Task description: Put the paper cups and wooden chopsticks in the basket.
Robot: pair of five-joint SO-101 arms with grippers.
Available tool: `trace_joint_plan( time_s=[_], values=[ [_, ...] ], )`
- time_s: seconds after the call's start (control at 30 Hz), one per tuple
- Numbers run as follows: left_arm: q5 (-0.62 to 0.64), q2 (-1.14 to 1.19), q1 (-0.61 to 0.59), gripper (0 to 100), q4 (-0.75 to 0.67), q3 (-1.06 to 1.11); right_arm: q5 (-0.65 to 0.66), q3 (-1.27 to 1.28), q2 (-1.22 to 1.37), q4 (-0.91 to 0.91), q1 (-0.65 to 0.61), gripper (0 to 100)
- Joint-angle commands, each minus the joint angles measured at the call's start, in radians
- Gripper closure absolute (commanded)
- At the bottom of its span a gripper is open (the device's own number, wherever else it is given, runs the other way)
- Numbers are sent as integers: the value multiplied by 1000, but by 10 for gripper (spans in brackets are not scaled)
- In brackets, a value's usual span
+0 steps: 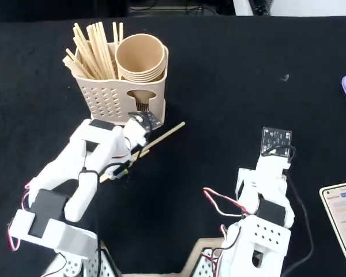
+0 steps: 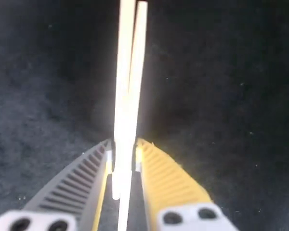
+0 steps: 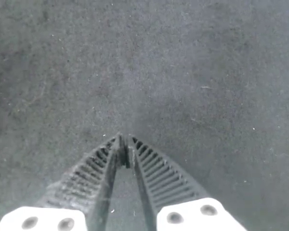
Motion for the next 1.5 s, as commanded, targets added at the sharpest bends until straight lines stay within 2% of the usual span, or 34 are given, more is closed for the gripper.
trace_joint_plan(
  time_s=[0.0,0.2,0.43,0.57,0.8,0.87,1.0,1.2,1.4,1.47],
  values=[
    [0,-6,48,969,61,-22,0,-4,-21,-18,-14,985],
    [2,-173,102,969,172,-21,0,-4,-21,-18,-14,985],
    [0,-526,94,970,333,-24,0,-4,-21,-18,-14,985],
    [3,-756,88,970,364,-24,0,-4,-21,-18,-14,985],
    [161,-1091,-84,970,301,-134,0,-4,-21,-20,-15,985],
    [259,-1174,-102,970,244,-188,0,1,-21,-37,-15,985],
    [486,-1304,-108,970,38,-196,0,8,-21,-40,-15,985],
    [730,-1339,-111,970,-384,-61,0,10,-21,-40,-15,985],
    [868,-1338,-111,970,-812,133,0,8,-21,-40,-15,985],
    [878,-1335,-111,970,-936,191,0,8,-21,-40,-15,985]
  ],
)
